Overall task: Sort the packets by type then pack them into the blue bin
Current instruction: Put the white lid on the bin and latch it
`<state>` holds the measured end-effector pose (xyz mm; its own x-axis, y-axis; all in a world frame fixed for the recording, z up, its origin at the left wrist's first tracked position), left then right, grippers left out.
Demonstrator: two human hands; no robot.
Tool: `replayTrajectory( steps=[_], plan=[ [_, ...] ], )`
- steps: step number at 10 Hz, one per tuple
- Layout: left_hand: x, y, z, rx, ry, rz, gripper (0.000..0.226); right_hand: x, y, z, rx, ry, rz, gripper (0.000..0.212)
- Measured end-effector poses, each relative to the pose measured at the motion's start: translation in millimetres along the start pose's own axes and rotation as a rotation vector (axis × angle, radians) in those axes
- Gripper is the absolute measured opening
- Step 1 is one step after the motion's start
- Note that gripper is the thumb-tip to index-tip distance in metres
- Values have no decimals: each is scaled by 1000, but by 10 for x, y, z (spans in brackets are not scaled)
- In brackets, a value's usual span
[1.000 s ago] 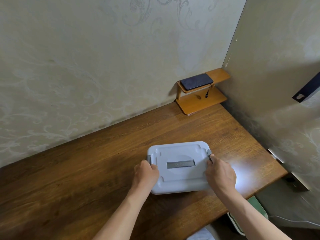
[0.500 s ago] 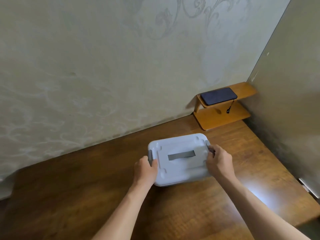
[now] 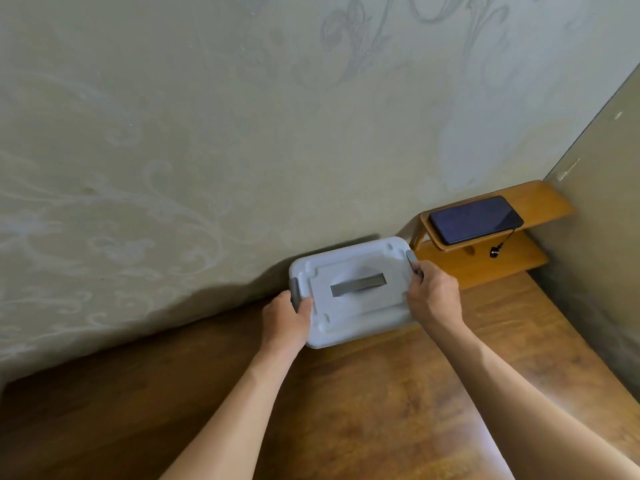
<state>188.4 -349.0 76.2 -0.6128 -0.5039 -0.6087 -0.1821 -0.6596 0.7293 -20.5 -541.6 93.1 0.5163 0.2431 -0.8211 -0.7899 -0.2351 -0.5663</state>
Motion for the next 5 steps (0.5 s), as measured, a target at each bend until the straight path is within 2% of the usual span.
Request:
replayTrajectory(
  steps=[3,5],
  plan=[
    [75,56,-140,22,28,-8,30,89,35,-205,14,31,65,22],
    [33,119,-170,19,16,-76,31,90,0,-214,-29,-15,145,31]
  ],
)
Point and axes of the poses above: each hand's wrist, its own z-axis away from the middle knuckle, its own x-axis out of the palm, y = z × x, the point moved 7 cm from there along -z, towards the middle knuckle, and after that the axes turned 8 degrees about z, right-handed, at the moved point
